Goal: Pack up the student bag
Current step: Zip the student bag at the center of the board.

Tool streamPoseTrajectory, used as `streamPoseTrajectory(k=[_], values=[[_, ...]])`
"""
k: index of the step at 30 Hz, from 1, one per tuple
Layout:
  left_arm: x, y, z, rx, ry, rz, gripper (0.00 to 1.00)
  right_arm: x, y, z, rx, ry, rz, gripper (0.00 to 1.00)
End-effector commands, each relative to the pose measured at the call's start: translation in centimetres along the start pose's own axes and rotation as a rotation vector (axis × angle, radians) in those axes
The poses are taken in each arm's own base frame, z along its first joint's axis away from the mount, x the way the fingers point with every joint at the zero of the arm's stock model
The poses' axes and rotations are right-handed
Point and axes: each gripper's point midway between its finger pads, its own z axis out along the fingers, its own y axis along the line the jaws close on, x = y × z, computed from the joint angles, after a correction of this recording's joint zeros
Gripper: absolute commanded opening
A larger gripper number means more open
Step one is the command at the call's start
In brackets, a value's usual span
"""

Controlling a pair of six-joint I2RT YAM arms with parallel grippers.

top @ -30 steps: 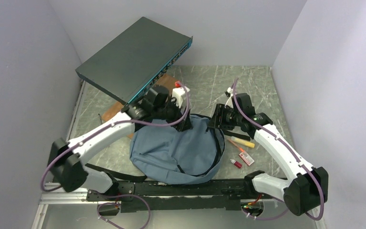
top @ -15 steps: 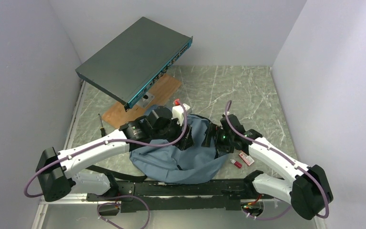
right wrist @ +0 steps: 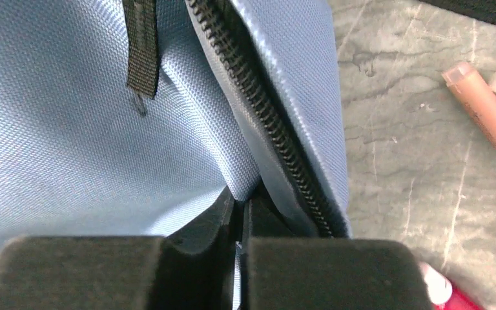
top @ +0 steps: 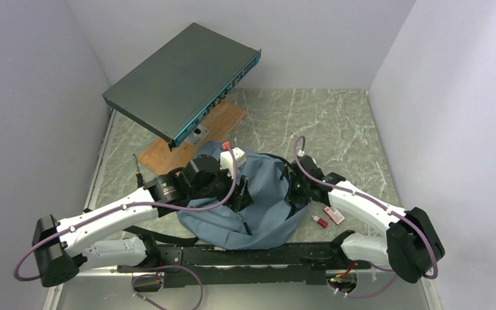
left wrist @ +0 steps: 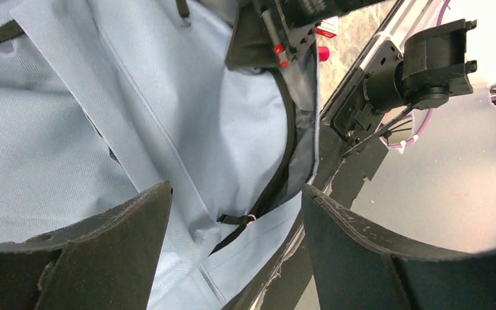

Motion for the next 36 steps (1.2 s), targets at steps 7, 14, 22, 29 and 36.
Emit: streamPoseTrajectory(k=[7,14,22,29,36], values=[[0.6,0.6,-2.1,-0.030,-0.054,-0.045,0.78,-6.0,10.2,-10.9,-0.347,-0.100,-0.032,0.00],[1.9,0.5,-2.2,-0.015,-0.025,-0.082,0.77,-6.2,9.5,-10.9,-0.313,-0.122,-0.005,0.00],[2.5,0.4,-3.3,-0.005,-0.042,-0.119,0.78,-3.5,4.5,-9.1,-0.053,-0.044,-0.077,0.37],[1.7,0.7,-5.0,-0.023,-0.112,-0.112,0.79,-2.7,4.5,-11.7,0.095,-0.092,-0.228,0.59],[2.0,1.0,-6.1,-0.034,-0.134,-0.127,0.80,2.2,13.8,-10.5,-0.103,-0.049,-0.356,0.61]])
